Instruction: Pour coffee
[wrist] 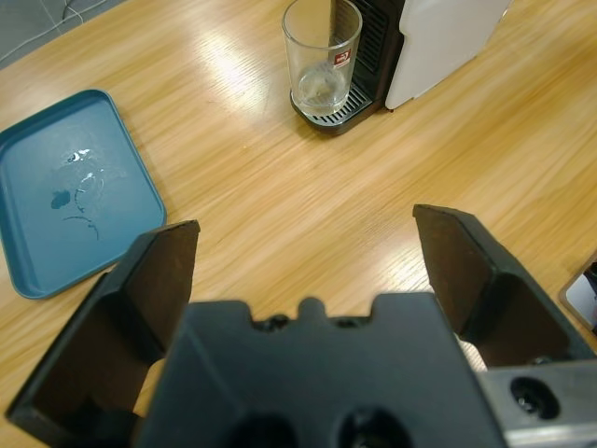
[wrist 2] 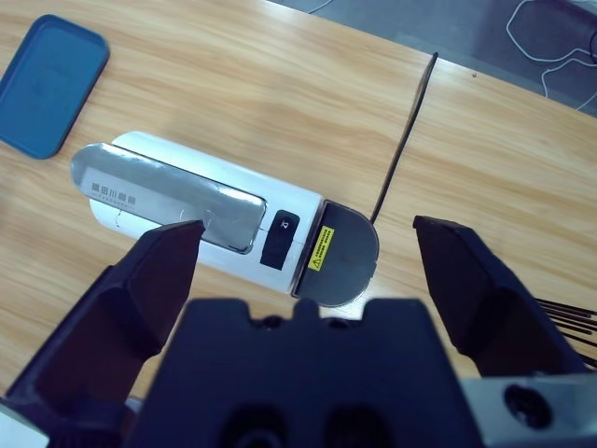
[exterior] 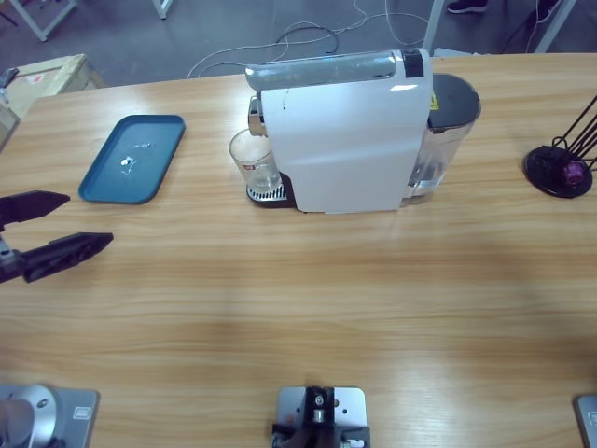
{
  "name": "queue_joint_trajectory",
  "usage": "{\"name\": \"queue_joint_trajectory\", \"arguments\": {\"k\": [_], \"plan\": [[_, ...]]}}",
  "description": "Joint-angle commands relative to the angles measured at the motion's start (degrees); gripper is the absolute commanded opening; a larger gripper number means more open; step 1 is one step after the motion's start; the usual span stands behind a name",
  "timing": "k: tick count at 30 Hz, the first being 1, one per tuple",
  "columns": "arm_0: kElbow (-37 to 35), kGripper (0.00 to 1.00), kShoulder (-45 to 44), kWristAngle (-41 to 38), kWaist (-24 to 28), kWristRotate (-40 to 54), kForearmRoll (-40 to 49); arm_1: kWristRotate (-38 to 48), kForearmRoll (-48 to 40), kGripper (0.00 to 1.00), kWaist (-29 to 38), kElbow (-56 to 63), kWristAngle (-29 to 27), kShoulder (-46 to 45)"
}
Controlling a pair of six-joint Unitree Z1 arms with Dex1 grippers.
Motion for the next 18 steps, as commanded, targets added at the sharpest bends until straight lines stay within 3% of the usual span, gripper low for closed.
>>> {"name": "queue_joint_trajectory", "arguments": {"k": [1, 5, 12, 14, 18], "plan": [[2.2, 0.982, 0.4, -0.7, -0.2, -0.5, -0.6, 0.0, 0.7, 1.000, 2.0, 3.8, -1.0, 0.0], [2.2, 0.982, 0.4, -0.6, -0.2, -0.5, -0.6, 0.6, -2.7, 1.000, 6.1, 14.8, -3.7, -6.6], [2.5, 0.982, 0.0, -0.6, -0.2, -0.4, -0.9, 0.5, -15.0, 1.000, 10.8, 41.5, -5.2, -28.9], [2.7, 0.975, 0.4, -0.8, -0.2, -0.4, -1.7, -0.4, -22.2, 1.000, 11.4, 52.9, -4.8, -38.4], [3.3, 0.928, -2.2, -2.0, -0.2, -0.2, -2.0, -4.2, -47.8, 1.000, 11.4, 79.0, 0.8, -55.6]]}}
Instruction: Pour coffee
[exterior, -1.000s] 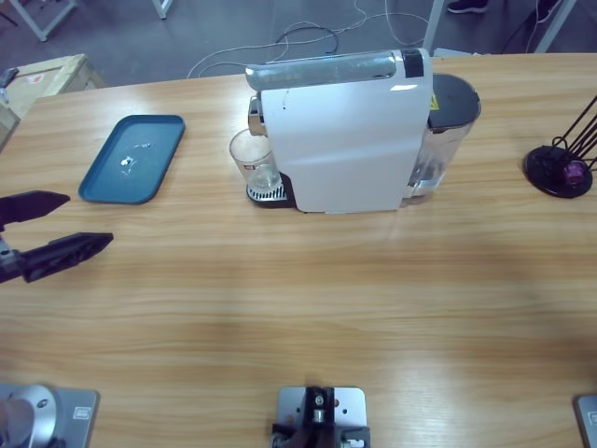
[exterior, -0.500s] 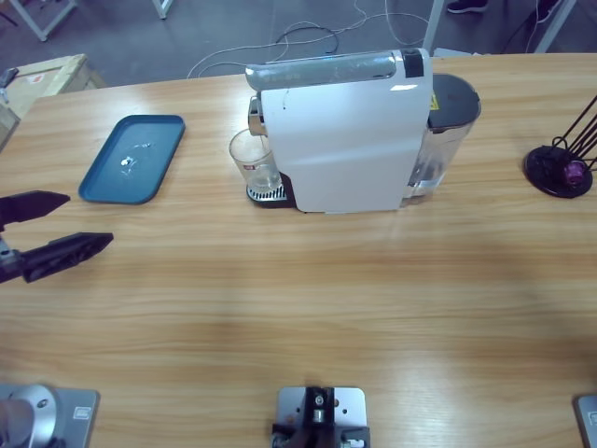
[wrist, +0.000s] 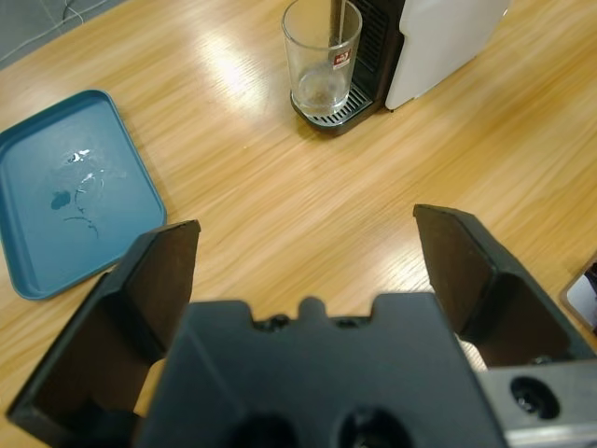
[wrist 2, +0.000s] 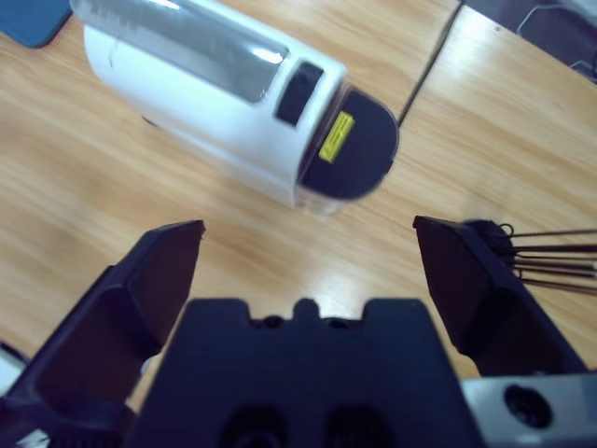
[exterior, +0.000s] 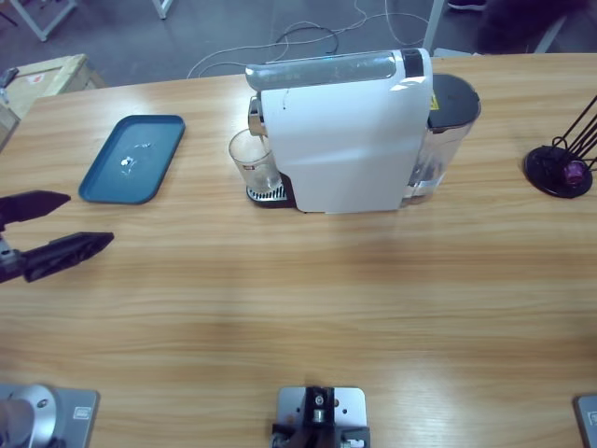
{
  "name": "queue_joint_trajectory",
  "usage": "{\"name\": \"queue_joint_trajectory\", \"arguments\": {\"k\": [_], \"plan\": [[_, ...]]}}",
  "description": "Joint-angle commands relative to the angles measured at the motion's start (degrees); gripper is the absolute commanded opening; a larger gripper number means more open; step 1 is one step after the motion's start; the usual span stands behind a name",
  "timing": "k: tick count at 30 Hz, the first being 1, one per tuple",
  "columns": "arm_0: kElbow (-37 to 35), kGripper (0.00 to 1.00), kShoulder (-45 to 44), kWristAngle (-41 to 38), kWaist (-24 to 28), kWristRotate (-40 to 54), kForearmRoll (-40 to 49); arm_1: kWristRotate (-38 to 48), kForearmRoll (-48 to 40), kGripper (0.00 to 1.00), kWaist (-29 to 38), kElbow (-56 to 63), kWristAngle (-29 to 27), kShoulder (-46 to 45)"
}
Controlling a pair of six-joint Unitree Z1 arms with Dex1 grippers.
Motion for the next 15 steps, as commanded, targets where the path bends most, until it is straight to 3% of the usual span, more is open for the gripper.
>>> {"name": "queue_joint_trajectory", "arguments": {"k": [1, 10, 15], "plan": [[3.4, 0.921, -3.0, -2.8, -0.2, -0.2, -1.9, -6.2, -36.4, 1.000, 1.3, 42.8, 5.9, -33.2], [7.4, 0.885, -9.0, -1.3, -0.2, -2.5, -6.6, -11.1, -39.8, 1.000, 1.4, 58.3, 13.3, -48.5], [8.9, 0.885, -5.7, -1.3, -0.9, -2.6, -10.6, -14.2, -39.7, 1.000, 1.3, 59.0, 16.2, -48.5]]}}
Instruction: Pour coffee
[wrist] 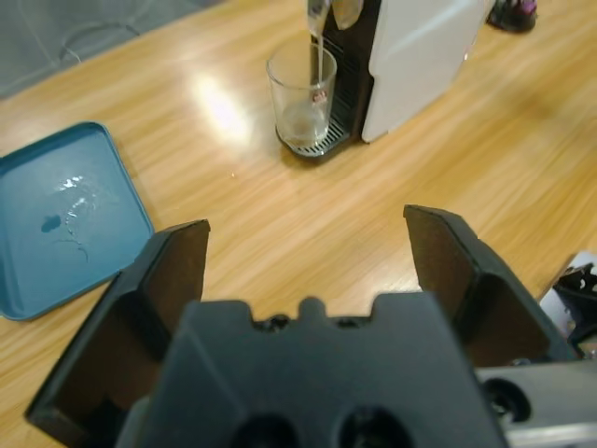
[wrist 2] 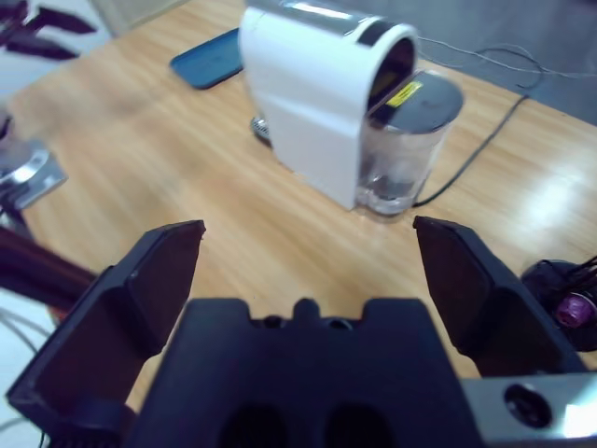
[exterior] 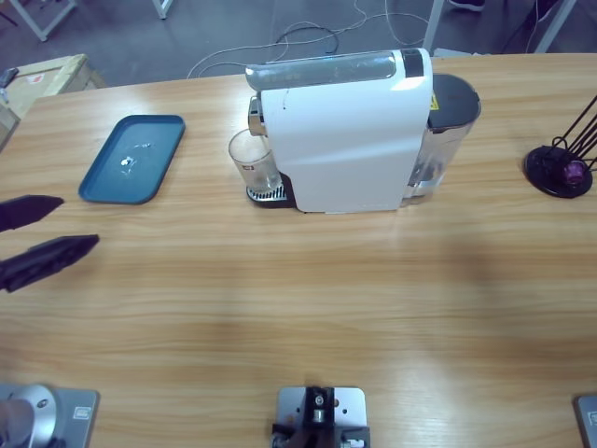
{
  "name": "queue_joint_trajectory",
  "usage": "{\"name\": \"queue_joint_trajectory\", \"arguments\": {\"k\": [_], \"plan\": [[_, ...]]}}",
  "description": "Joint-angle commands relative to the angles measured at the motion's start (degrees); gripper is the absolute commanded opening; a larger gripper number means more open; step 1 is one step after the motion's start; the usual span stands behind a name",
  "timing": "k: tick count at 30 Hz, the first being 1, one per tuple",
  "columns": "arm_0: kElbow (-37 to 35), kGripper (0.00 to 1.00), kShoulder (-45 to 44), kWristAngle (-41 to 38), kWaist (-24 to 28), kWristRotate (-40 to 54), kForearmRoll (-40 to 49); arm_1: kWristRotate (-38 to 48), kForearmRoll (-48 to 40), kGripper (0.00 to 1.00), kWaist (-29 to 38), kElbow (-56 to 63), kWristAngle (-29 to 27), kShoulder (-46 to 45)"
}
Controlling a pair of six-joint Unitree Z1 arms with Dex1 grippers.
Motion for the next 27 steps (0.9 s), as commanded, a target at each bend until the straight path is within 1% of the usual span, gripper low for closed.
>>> {"name": "queue_joint_trajectory", "arguments": {"k": [1, 3, 6, 10, 13, 15, 19, 22, 25, 27], "plan": [[4.3, 0.884, 0.8, 0.8, -0.9, -1.1, -5.3, -4.6, -0.5, 1.000, 0.4, 3.9, 5.9, -3.2], [4.4, 0.862, 0.9, 0.9, -0.9, -1.2, -5.3, -6.1, -0.5, 1.000, 0.5, 3.6, 7.1, -2.2], [4.4, 0.862, 1.2, 1.1, -0.9, -1.4, -5.3, -7.7, 2.6, 1.000, 0.5, 1.6, 6.9, -2.2], [4.3, 0.862, 1.5, 1.1, -0.9, -1.5, -5.4, -8.0, 2.8, 1.000, 0.4, 2.8, 6.5, -5.2], [4.3, 0.862, 2.0, 0.9, -0.9, -1.5, -5.4, -8.0, 2.7, 1.000, 0.5, 3.9, 6.7, -10.5], [4.0, 0.862, 2.9, 0.8, -0.9, -1.5, -5.5, -8.0, 2.2, 1.000, 0.4, 4.4, 6.2, -12.2], [4.2, 0.856, 2.0, 1.3, -2.1, -1.5, -5.2, -8.0, 1.9, 1.000, 0.4, 4.9, 6.4, -10.9], [4.2, 0.853, 2.7, 1.7, -2.6, -1.6, -5.2, -7.7, 0.8, 1.000, 0.4, 5.2, 5.2, -9.8], [4.2, 0.853, 3.0, 1.7, -2.6, -1.6, -5.3, -7.1, -0.1, 1.000, 0.4, 5.1, 4.9, -5.4], [4.1, 0.853, 3.4, 1.7, -2.6, -1.6, -5.3, -6.1, -0.7, 1.000, 0.4, 4.5, 3.7, -2.7]]}}
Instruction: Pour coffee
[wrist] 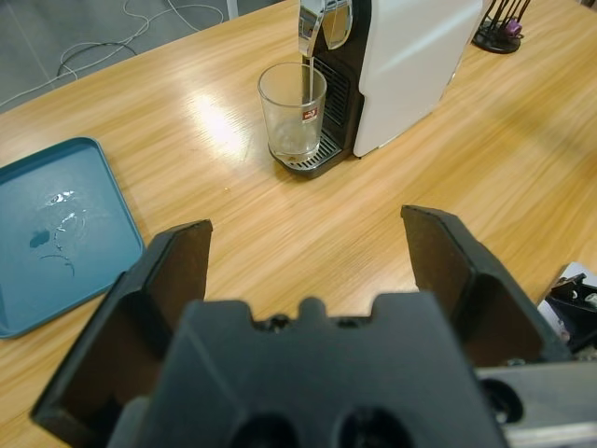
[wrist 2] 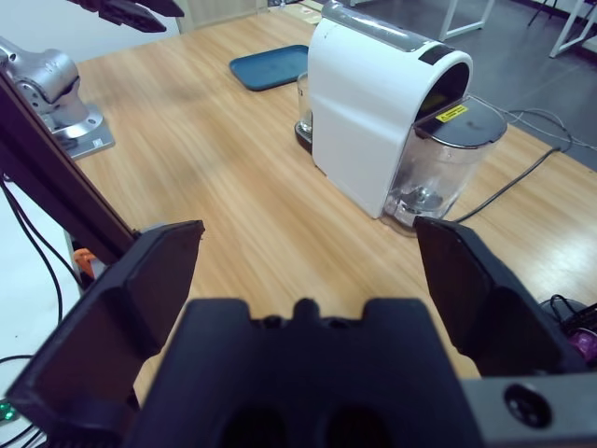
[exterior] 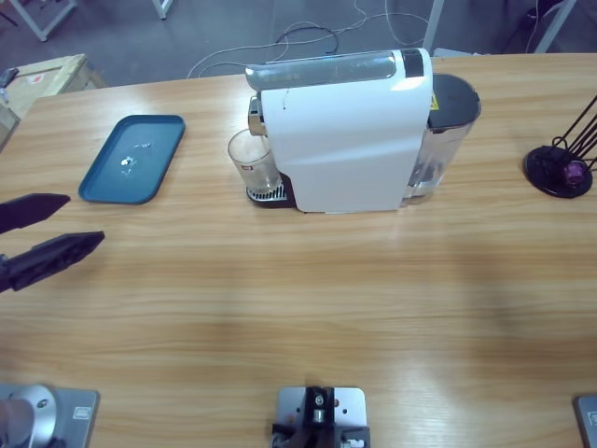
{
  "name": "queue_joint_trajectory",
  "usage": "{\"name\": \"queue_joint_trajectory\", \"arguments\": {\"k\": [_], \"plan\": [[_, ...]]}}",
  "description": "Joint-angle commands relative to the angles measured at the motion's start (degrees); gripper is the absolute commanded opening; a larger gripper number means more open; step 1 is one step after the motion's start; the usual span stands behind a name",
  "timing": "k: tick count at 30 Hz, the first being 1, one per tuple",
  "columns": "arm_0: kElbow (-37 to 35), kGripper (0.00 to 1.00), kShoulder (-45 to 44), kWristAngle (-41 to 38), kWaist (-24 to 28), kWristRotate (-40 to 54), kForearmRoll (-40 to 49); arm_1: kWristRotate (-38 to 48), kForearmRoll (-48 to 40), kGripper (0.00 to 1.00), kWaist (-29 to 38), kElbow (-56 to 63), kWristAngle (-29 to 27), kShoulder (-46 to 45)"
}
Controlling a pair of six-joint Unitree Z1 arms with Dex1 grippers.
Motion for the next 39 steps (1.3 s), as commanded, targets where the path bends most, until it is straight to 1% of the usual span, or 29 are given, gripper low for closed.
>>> {"name": "queue_joint_trajectory", "arguments": {"k": [1, 5, 8, 11, 16, 19, 22, 26, 33, 35, 39], "plan": [[1.8, 0.853, 2.4, 1.0, -0.7, -0.5, -0.5, 1.2, -2.6, 1.000, 0.4, 1.0, -3.3, 7.8], [1.4, 0.853, 3.9, 1.0, -0.7, -0.5, -0.5, 1.0, -6.3, 1.000, 0.4, 2.0, -6.3, 10.2], [1.3, 0.853, 4.3, 0.9, -0.7, -0.5, -0.5, 0.5, -11.5, 1.000, 0.4, 6.8, -7.6, 8.8], [1.2, 0.853, 4.6, 1.0, -0.7, -0.5, -0.5, 1.2, -11.4, 1.000, 0.3, 7.1, -9.6, 8.3], [1.2, 0.853, 4.7, 1.4, -0.7, -0.5, -0.5, 3.6, -10.9, 1.000, 0.2, 7.0, -9.6, 8.5], [1.3, 0.853, 4.3, 1.6, -0.7, -0.5, -0.5, 2.3, -11.3, 1.000, 0.2, 7.2, -8.9, 9.1], [1.3, 0.853, 4.2, 1.7, -0.7, -0.5, -0.4, 0.4, -12.5, 1.000, 0.2, 8.0, -9.8, 9.3], [1.3, 0.853, 4.3, 1.7, -0.7, -0.6, -0.4, 0.8, -14.1, 1.000, 0.2, 9.1, -10.5, 9.1], [1.4, 0.853, 4.2, 1.6, -0.7, -0.6, -0.4, 1.3, -14.3, 1.000, 0.2, 8.7, -9.8, 10.9], [1.2, 0.868, 4.6, 1.6, -0.7, -0.5, -0.5, 1.3, -14.4, 1.000, 0.2, 8.7, -9.8, 11.1], [0.8, 0.953, 4.7, 1.3, -0.7, -0.5, -0.4, 1.3, -14.4, 1.000, 0.2, 8.7, -10.0, 11.2]]}}
